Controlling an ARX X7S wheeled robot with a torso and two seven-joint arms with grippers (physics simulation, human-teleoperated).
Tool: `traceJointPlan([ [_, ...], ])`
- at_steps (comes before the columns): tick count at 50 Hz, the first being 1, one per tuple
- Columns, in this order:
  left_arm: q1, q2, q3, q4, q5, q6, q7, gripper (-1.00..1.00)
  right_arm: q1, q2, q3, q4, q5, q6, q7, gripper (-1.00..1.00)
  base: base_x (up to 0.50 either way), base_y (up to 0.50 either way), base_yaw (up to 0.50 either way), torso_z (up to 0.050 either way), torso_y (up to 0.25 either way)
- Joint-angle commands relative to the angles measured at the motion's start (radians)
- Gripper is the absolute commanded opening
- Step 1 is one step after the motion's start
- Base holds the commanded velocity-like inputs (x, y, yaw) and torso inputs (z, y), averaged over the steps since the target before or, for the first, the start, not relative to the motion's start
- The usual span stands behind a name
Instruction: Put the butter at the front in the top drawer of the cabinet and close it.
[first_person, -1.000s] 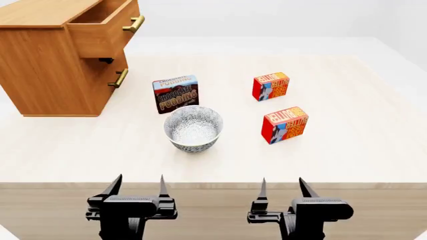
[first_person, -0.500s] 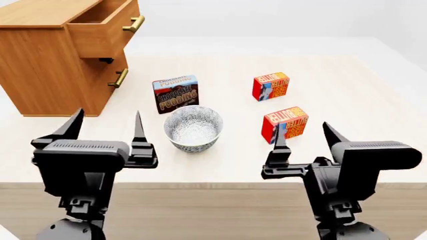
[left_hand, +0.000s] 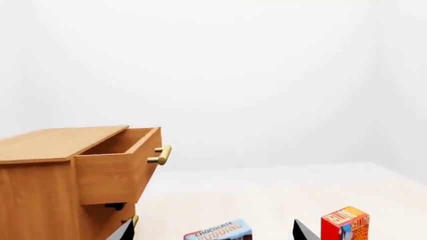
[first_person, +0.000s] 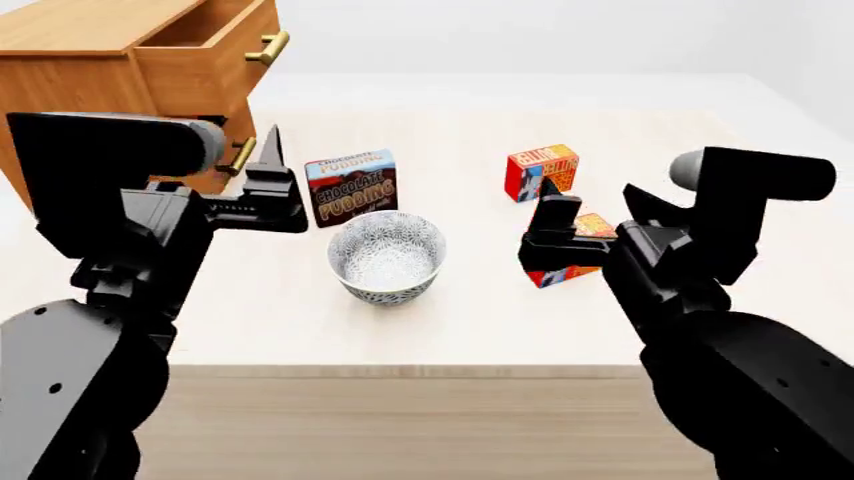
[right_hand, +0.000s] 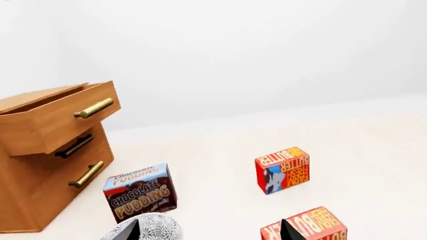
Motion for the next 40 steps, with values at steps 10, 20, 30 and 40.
traceJointPlan([
  [10,-0.200,-0.005,-0.015,-0.039,-0.066,-0.158,0.016,1.00,0.122,0.027,0.056,0.131,0.276,-0.014,0.107,1.00,0.03,0.00,0.00,0.000,0.000],
  [20,-0.201,-0.010,0.001,-0.052,-0.072,-0.130,0.016,1.00,0.114,0.032,0.042,0.151,0.289,-0.051,0.101,1.00,0.16,0.00,0.00,0.000,0.000],
  [30,-0.190,-0.023,0.019,-0.079,-0.069,-0.090,0.015,1.00,0.113,0.035,0.024,0.175,0.296,-0.072,0.107,1.00,0.17,0.00,0.00,0.000,0.000],
  [40,-0.189,-0.033,0.045,-0.090,-0.067,-0.073,0.007,1.00,0.117,0.039,0.026,0.189,0.317,-0.075,0.123,1.00,0.17,0.00,0.00,0.000,0.000],
])
